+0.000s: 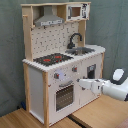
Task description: Play with the kitchen
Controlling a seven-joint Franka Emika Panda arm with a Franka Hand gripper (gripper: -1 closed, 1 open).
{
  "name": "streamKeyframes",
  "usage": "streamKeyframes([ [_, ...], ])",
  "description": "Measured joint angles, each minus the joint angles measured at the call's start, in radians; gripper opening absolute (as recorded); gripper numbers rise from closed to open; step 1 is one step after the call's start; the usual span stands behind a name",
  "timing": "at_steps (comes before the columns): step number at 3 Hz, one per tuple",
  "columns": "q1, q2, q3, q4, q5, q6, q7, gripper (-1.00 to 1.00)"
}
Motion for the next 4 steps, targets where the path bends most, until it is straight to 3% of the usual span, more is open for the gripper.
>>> streamKeyframes([
  [1, -0.002, -0.003, -0.007, 0.032, -0.001, -0.091, -0.035, 1.0],
  [2, -0.01, -0.043, -0.01, 0.115, -0.001, -0.088, -0.079, 1.0],
  [3, -0.046, -0.129, -0.016, 0.172, -0.001, -0.065, -0.08, 1.0],
  [4, -0.087, -0.182, -0.017, 0.212, -0.001, -0.041, -0.145, 1.0],
])
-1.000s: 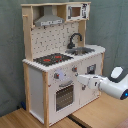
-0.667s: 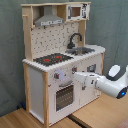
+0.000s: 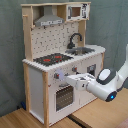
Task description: Play with the kitchen
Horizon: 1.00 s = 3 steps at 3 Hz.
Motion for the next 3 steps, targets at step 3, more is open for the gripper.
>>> streamKeyframes([
  [3, -0.111, -0.031, -0.001, 0.015, -0.001, 0.155, -0.235, 1.0],
])
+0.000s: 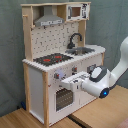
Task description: Play with the kitchen
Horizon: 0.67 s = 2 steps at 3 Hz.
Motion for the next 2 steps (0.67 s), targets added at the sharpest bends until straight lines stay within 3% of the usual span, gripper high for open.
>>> streamKeyframes([
  [1, -0.036, -0.028, -0.002, 0.042, -0.006, 0.033, -0.076, 1.0],
  [2, -0.039, -0.082, -0.056, 0.052, -0.041, 0.06, -0.026, 1.0],
])
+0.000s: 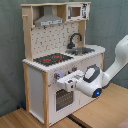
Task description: Play with the kitchen
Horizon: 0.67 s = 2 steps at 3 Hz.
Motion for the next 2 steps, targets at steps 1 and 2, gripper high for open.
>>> streamKeyframes([
  [1, -0.015, -0.035, -0.016, 0.027, -0.031, 0.065, 0.059, 1.0],
  [2, -0.043, -0.065, -0.016, 0.086, -0.057, 0.141, 0.077, 1.0],
])
